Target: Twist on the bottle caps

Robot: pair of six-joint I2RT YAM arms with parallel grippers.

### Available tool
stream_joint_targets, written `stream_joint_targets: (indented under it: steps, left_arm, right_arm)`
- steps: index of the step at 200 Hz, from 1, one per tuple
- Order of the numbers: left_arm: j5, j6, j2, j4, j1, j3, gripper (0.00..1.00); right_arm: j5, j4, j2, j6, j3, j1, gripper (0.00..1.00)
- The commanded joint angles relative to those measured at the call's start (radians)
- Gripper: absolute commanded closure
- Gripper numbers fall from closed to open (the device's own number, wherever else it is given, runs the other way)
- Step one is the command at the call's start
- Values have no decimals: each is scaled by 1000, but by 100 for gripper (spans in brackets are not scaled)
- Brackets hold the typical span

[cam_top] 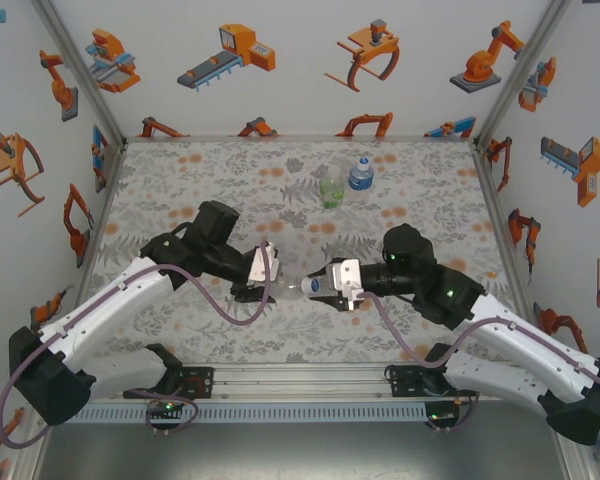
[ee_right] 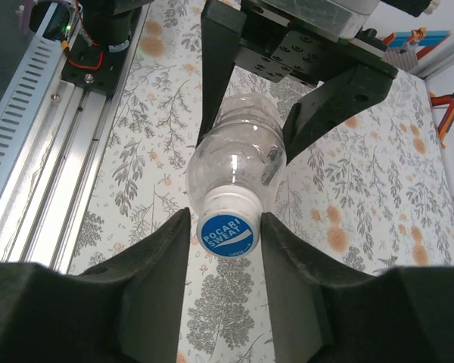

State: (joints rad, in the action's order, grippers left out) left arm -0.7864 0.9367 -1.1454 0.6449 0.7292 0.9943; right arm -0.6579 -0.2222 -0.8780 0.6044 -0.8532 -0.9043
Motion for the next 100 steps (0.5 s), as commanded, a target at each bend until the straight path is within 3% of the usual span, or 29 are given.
stream_joint_targets:
  steps: [1, 19, 39, 58, 83, 100]
  left_arm:
    - [-45, 23, 23, -4, 6, -3, 100]
    - [-39, 20, 22, -5, 7, -3, 100]
    - [-17, 10, 18, -5, 7, -1, 100]
    - [21, -2, 13, -5, 8, 3, 100]
    - [53, -17, 8, -4, 9, 12, 100]
    - [66, -20, 6, -5, 9, 11, 100]
  right_arm:
    - [-31, 31, 10, 8, 13, 1, 65]
    - [-4, 82, 27, -51, 40, 2, 74]
    - [116, 188, 30, -303, 73, 2, 84]
    - [286, 239, 22, -637, 88, 1, 100]
    - [548, 193, 2, -1162, 97, 2, 100]
    - [620, 121, -17, -1502, 102, 2, 100]
